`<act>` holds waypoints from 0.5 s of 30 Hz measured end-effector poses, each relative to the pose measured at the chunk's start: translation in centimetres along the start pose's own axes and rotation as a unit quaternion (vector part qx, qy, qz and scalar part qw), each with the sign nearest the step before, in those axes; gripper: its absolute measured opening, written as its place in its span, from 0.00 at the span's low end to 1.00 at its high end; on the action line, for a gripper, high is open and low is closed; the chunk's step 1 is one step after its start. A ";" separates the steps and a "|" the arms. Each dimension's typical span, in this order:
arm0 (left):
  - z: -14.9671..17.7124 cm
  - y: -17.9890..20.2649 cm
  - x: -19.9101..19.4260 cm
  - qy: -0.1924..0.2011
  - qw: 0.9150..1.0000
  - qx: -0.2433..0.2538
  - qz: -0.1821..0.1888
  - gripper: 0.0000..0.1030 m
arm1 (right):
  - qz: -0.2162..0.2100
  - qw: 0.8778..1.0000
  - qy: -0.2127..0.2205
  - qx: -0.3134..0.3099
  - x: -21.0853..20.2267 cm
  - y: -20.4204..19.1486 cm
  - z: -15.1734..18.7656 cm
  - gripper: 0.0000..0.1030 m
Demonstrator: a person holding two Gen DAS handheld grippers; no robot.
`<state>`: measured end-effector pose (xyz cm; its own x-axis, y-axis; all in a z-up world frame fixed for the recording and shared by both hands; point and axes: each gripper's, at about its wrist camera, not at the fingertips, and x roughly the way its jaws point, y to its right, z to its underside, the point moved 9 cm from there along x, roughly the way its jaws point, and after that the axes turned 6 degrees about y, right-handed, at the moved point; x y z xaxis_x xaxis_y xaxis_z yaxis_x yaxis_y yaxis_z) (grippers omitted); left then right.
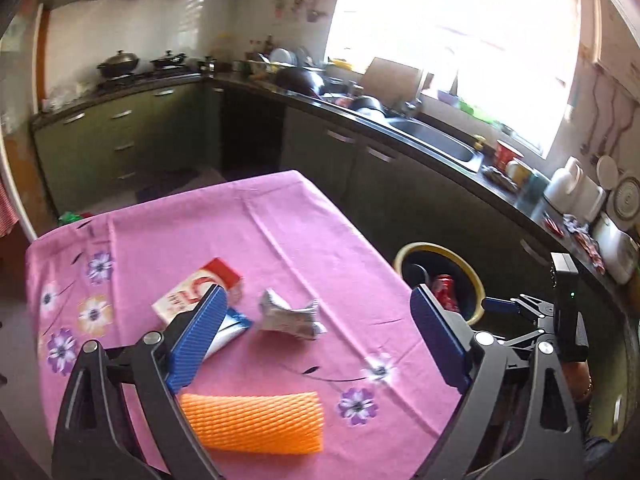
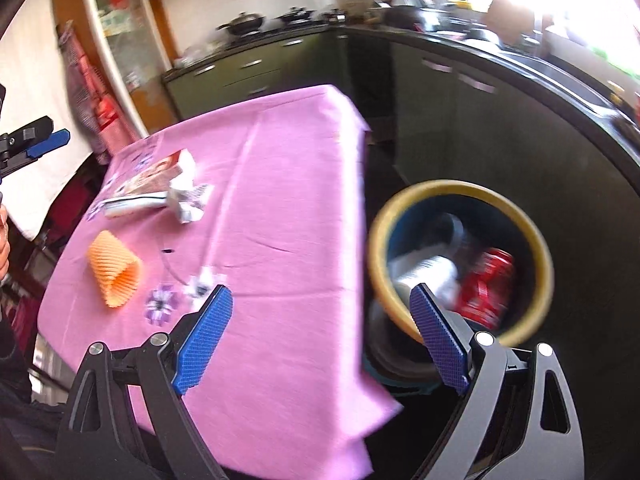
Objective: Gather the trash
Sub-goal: 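Carry the pill bottle over the bin and open the left gripper, then grasp the crumpled silver foil wrapper with the right gripper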
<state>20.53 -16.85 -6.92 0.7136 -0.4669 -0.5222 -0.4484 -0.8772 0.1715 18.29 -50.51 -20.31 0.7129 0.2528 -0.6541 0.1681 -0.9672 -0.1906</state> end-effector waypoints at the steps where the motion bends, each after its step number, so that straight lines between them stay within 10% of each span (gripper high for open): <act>1: 0.3 -1.5 -1.1 0.008 1.000 -0.012 -0.013 0.86 | -0.014 1.000 -0.002 -0.008 0.8 -1.3 -0.3 0.86; 15: 4.8 -11.7 -7.9 0.030 0.990 -0.098 -0.092 0.88 | -0.121 0.963 -0.032 -0.240 12.0 -16.8 -4.7 0.86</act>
<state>17.56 -2.36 -8.82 0.8066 -0.2975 -0.5108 -0.1989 -0.9503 0.2393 27.16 -31.40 -21.52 0.5717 0.4591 -0.6801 0.6303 -0.7763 0.0058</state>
